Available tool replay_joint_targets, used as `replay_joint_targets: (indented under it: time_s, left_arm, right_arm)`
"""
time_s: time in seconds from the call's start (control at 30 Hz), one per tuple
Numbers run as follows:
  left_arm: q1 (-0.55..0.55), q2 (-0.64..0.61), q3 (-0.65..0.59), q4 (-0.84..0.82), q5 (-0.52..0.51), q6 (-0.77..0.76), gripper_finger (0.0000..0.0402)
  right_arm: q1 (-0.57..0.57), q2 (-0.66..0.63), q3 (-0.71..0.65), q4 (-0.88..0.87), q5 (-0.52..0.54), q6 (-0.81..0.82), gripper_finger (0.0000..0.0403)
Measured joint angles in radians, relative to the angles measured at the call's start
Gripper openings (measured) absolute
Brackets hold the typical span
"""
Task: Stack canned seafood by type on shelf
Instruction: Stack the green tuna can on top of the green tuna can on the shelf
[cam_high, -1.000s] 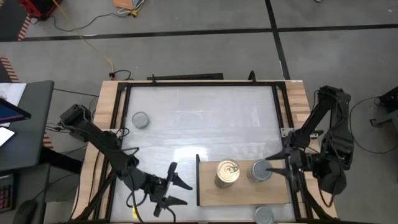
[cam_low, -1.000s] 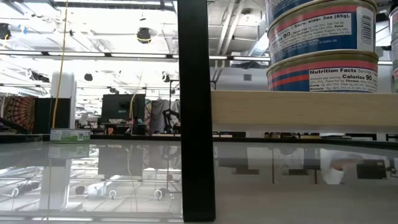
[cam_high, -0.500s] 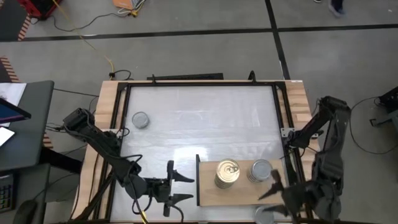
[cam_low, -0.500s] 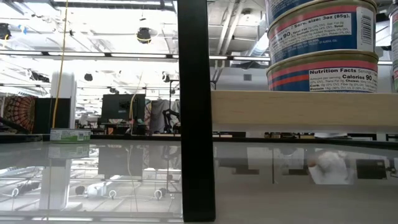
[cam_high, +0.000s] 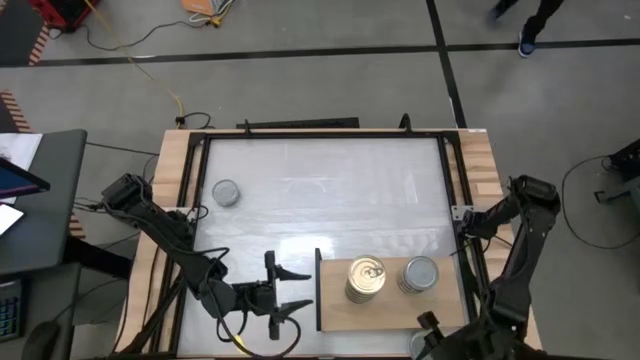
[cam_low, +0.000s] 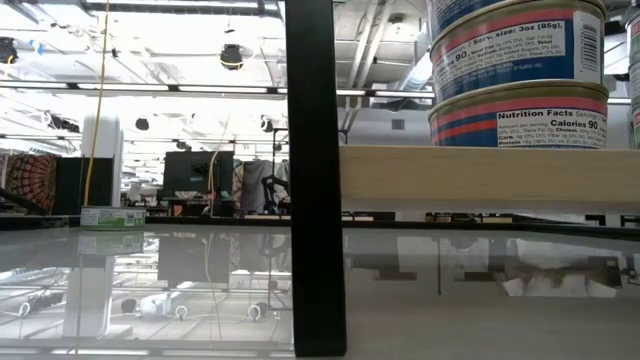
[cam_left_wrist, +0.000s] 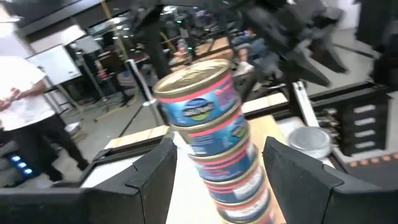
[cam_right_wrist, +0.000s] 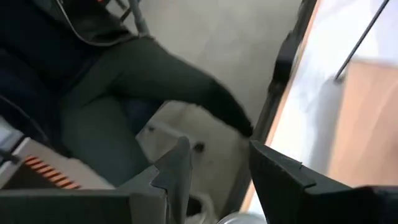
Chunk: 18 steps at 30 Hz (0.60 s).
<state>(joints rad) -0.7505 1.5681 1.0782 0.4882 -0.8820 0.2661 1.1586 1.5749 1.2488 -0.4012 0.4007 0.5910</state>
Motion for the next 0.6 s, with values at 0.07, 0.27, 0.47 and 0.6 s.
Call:
replay_joint_targets:
  time_s: [0.07, 0.27, 0.47, 0.6]
  left_arm:
    - [0.002, 0.000, 0.000, 0.002, -0.010, -0.001, 0.0228]
    - [0.006, 0.000, 0.000, 0.005, -0.018, 0.002, 0.0228]
    - [0.016, 0.000, 0.000, 0.004, -0.019, 0.002, 0.0228]
    - [0.024, 0.000, 0.000, 0.004, -0.020, 0.002, 0.0228]
  right_arm:
    - [-0.001, 0.022, 0.000, -0.009, -0.036, 0.055, 0.0184]
    - [-0.001, 0.098, 0.000, -0.056, -0.107, 0.206, 0.0184]
    - [-0.002, 0.165, 0.000, -0.069, -0.121, 0.273, 0.0184]
    - [-0.003, 0.191, 0.000, -0.090, -0.123, 0.284, 0.0184]
